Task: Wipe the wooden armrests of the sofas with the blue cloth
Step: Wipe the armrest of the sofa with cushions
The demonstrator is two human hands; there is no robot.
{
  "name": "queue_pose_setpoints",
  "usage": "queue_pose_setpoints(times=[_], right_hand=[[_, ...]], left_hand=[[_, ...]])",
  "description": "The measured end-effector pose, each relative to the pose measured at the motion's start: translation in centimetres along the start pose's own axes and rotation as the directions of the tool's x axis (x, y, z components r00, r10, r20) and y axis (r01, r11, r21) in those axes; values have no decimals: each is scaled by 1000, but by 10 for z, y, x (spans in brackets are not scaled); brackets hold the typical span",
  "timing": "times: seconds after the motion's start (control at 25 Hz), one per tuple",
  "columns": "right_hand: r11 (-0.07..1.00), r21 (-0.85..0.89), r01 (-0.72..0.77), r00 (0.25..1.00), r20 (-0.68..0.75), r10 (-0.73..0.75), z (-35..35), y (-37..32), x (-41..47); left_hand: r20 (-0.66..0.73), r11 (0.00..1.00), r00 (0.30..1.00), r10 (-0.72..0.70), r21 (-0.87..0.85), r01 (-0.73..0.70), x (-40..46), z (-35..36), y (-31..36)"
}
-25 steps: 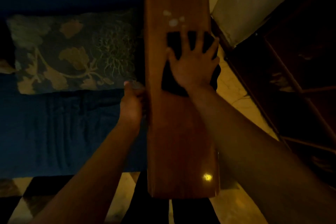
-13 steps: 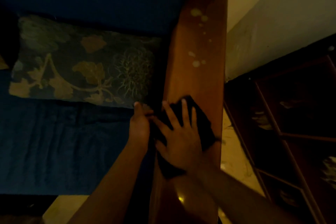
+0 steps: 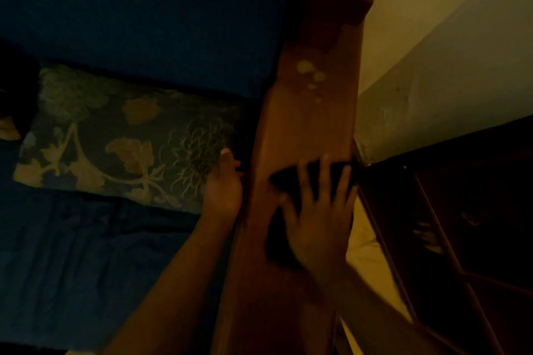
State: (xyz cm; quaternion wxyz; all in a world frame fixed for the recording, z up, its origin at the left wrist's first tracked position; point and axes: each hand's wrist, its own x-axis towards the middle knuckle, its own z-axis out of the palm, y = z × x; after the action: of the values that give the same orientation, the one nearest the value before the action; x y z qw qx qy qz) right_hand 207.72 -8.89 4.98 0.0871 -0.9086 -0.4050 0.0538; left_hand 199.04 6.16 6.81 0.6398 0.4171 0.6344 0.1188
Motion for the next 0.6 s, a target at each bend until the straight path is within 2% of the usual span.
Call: queue_pose_setpoints(times=[0.04, 0.08, 0.12, 0.16, 0.2, 0.24, 0.32, 0.36, 0.4, 0.48, 0.56, 0.6], right_hand=[[979, 5, 203, 978, 41, -203, 3, 4, -20], [913, 22, 408, 908, 92, -408, 7, 11, -15], [818, 67, 572, 808, 128, -575, 8, 17, 12], [748, 77, 660, 739, 113, -664, 9, 21, 51], [741, 68, 668, 735, 91, -672, 7, 24, 94], [798, 50, 601, 795, 69, -603, 2, 26, 137], [950, 39, 311, 949, 35, -312, -6, 35, 203], [986, 99, 137, 990, 27, -141, -9, 41, 224], [973, 230, -20, 999, 37, 12, -10, 45, 237], [813, 512, -278, 960, 141, 240, -12, 52, 256], [623, 660, -419, 906, 259, 335, -16, 59, 279], [568, 683, -459, 885, 295, 360, -16, 64, 300]], left_hand=[[-41, 999, 999, 18, 27, -17, 4, 9, 4], [-83, 999, 996, 35, 45, -31, 9, 19, 10], [-123, 998, 991, 46, 45, -41, 13, 27, 16], [-158, 998, 986, 53, 35, -48, 18, 33, 22], [-188, 998, 980, 59, 20, -56, 24, 38, 28], [-220, 998, 974, 61, 16, -59, 30, 42, 33], [-280, 998, 958, 64, 46, -53, 38, 51, 46], [-304, 995, 949, 82, 72, -63, 40, 58, 54], [-315, 991, 943, 107, 105, -78, 43, 64, 60], [-335, 981, 931, 144, 175, -89, 49, 74, 67], [-384, 975, 909, 163, 205, -88, 54, 77, 65], [-405, 973, 896, 184, 205, -107, 57, 79, 61]])
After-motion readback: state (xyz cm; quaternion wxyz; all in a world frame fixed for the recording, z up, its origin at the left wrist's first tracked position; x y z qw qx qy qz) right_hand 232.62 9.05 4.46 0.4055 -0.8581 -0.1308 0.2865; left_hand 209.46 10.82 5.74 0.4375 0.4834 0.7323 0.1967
